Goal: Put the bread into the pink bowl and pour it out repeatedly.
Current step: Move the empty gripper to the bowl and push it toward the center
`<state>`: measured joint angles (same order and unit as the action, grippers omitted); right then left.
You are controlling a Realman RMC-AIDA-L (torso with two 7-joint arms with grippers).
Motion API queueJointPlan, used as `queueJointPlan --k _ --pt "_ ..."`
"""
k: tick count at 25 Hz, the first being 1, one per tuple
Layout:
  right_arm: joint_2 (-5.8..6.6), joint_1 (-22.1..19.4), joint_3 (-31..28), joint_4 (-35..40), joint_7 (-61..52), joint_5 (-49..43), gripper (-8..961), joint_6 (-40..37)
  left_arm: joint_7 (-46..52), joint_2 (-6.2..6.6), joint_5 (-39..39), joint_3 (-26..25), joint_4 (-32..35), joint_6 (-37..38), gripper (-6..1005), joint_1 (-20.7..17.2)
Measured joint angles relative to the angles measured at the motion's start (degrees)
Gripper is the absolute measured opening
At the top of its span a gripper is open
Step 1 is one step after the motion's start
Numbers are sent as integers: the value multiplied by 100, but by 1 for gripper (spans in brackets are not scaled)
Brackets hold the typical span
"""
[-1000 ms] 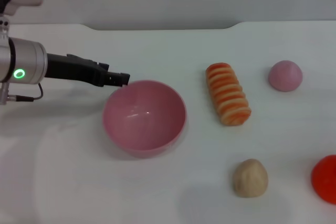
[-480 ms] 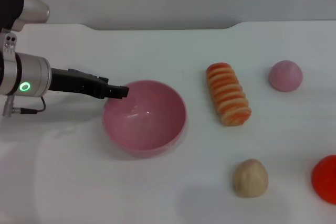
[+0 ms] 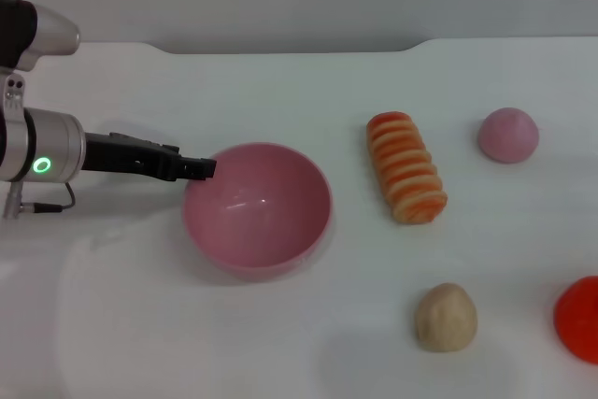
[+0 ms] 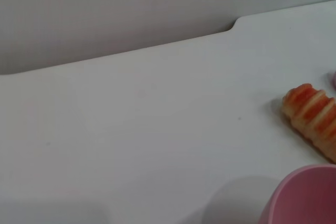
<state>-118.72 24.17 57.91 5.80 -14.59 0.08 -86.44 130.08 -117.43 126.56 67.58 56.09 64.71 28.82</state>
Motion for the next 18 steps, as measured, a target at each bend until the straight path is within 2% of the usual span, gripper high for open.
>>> queueJointPlan --k 18 --pt "-2 9 -1 0 0 0 592 11 -17 -5 0 72 -163 52 682 23"
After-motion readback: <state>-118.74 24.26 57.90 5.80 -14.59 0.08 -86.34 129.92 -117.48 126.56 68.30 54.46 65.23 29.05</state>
